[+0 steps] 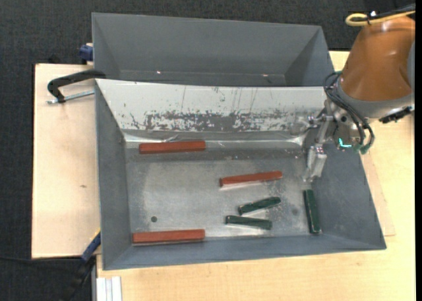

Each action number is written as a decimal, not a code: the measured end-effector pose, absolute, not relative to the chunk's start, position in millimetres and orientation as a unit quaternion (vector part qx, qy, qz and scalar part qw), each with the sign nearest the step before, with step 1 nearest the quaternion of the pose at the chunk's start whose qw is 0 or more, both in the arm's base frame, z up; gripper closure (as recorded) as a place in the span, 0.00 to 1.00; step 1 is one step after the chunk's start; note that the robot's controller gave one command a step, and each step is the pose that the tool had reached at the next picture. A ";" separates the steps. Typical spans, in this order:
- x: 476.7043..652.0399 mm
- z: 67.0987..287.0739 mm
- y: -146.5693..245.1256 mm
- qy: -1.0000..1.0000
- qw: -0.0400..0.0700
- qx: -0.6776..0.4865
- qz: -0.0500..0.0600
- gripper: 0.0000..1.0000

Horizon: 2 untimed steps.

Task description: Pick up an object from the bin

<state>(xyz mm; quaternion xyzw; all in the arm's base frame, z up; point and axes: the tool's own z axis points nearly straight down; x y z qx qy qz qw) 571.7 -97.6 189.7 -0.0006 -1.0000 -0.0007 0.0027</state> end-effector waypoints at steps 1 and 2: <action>573.5 193.9 -97.3 -1.000 -0.001 0.000 0.000 0.00; 566.8 146.8 -84.3 -1.000 -0.005 -0.009 0.000 0.00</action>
Offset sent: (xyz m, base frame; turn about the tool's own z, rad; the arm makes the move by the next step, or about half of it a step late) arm -0.0199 0.0340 -0.1197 0.0390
